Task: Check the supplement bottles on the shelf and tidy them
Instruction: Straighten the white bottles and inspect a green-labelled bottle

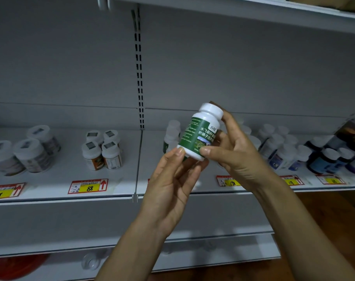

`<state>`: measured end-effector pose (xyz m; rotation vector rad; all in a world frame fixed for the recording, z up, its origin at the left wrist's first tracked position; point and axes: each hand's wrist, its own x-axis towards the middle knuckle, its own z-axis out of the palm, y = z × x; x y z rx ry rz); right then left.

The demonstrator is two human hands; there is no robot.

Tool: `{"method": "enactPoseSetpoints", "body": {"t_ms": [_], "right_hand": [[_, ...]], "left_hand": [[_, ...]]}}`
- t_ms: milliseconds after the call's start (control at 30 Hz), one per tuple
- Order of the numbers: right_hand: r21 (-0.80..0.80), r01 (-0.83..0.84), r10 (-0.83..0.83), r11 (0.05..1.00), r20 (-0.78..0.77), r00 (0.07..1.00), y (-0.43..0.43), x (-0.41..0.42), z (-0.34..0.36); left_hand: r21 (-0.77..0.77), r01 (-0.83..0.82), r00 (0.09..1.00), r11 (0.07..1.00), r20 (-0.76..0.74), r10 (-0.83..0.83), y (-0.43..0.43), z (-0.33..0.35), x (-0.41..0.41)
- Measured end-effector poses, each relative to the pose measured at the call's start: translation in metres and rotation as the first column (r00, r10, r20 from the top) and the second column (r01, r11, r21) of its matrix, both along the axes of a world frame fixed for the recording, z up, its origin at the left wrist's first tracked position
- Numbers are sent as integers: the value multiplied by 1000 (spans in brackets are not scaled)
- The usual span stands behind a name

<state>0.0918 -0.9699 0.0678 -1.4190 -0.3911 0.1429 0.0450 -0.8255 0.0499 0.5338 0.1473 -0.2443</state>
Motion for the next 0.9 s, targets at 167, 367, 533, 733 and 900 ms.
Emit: {"method": "enactPoseSetpoints", "body": {"t_ms": [167, 367, 533, 733, 900], "right_hand": [[3, 3, -3, 1000, -39, 999, -3, -1, 6], [32, 65, -62, 997, -105, 993, -3, 3, 4], [36, 92, -91, 995, -43, 995, -2, 3, 5], [-4, 46, -46, 999, -8, 999, -1, 1, 8], [-76, 21, -21, 997, 1, 1000, -1, -2, 12]], "left_hand": [[249, -174, 973, 953, 190, 129, -1, -8, -1], [490, -401, 886, 774, 423, 191, -1, -13, -5], [397, -258, 944, 881, 298, 142, 3, -13, -4], [179, -86, 993, 980, 96, 70, 5, -4, -2], [101, -44, 999, 994, -2, 44, 5, -2, -1]]}}
